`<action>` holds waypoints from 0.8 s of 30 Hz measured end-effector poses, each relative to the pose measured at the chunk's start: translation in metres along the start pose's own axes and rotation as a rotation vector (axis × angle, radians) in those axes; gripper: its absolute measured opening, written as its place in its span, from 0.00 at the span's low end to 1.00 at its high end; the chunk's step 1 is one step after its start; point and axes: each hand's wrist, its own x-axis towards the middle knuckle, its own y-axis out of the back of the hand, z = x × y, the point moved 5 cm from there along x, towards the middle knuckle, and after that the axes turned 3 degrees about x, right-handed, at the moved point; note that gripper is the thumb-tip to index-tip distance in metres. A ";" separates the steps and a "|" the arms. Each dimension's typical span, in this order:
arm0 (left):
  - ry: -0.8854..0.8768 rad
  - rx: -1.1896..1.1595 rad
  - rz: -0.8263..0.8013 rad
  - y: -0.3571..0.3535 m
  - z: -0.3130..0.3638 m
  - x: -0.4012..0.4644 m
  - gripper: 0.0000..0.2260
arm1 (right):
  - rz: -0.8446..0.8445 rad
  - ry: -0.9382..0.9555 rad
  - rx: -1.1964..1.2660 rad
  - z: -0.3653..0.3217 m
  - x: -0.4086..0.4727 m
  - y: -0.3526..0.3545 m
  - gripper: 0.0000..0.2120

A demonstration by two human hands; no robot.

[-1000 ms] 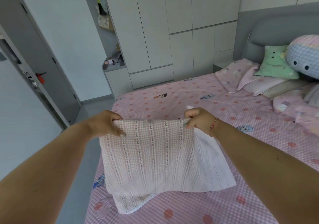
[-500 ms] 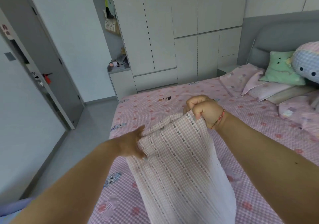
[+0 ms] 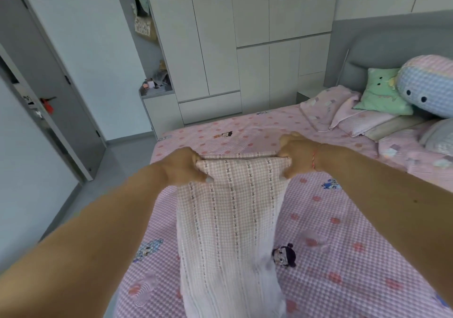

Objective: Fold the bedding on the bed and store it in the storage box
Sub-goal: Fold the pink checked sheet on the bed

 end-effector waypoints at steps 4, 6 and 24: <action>-0.057 0.299 0.156 0.025 0.007 -0.004 0.13 | 0.150 -0.064 0.223 0.012 0.004 0.002 0.18; -0.085 0.556 0.297 0.050 0.009 -0.005 0.18 | 0.326 -0.067 0.355 0.006 0.002 0.030 0.16; -0.148 0.653 0.547 0.059 0.030 0.028 0.17 | 0.705 -0.056 0.694 0.030 -0.001 0.079 0.16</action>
